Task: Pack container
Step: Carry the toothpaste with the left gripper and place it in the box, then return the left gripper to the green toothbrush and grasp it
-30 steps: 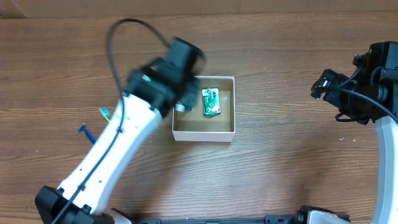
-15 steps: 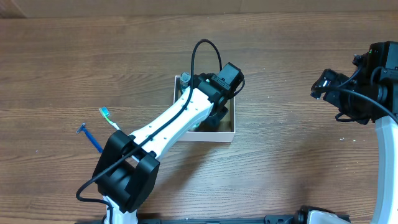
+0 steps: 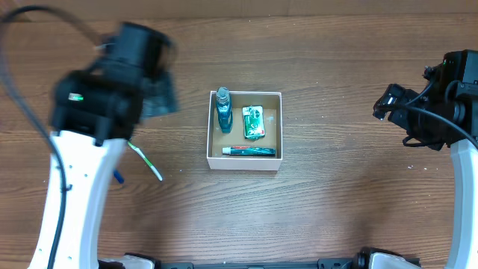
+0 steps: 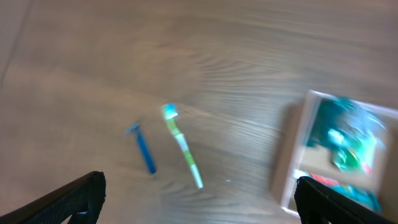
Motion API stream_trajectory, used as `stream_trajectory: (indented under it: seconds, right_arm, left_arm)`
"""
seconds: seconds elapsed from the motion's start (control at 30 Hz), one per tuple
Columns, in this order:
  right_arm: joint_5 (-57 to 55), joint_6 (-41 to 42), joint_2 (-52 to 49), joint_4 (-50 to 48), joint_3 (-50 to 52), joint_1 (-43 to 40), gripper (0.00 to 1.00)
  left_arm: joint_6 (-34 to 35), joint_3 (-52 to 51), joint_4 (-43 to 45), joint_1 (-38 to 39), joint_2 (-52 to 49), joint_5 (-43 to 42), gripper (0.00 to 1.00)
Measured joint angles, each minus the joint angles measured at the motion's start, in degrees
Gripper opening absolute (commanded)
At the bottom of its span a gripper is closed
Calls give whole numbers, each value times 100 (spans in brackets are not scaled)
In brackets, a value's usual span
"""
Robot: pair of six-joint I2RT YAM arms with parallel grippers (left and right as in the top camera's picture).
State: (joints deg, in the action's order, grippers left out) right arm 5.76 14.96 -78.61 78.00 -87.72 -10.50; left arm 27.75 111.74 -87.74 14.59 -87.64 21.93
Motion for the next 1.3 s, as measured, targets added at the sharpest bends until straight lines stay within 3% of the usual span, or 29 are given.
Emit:
stream_trajectory:
  seconds: [0.1,0.2,0.4,0.8,0.87,0.93,1.07,1.2,1.3]
  right_arm:
    - [2,0,0,-7,4,0,100]
    - [2,2,0,-13,13,0,100]
    - [2,0,0,0,20,0,100]
    - [4,2,0,4,20,0,100]
    - [2,0,0,7,20,0,100]
    - [4,0,0,2,20,0,100]
    - [4,0,0,7,20,0,100]
    - [2,0,0,7,20,0,100]
    - [0,2,0,4,20,0,100]
  left_arm:
    - [385,-688,308,-1073,-33,-254,100]
    - [529,-2218,1305,-1799,-101,-715,100]
    - [254,-4601,3300,-2551,-417,-1738,100]
    - [-398,-4763,4284,-2573,-1895,-2413,99]
    - [-400,-4763,4286,-2573,-1895,-2413,83]
    - [-422,-4763,4269,-2573,-1897,-2413,55]
    - [-461,-4765,4122,-2573,-1906,-2435,28]
    - [-437,-4765,4068,-2573,-1917,-2437,21]
    - [-437,-4765,4054,-2573,-1917,-2437,9]
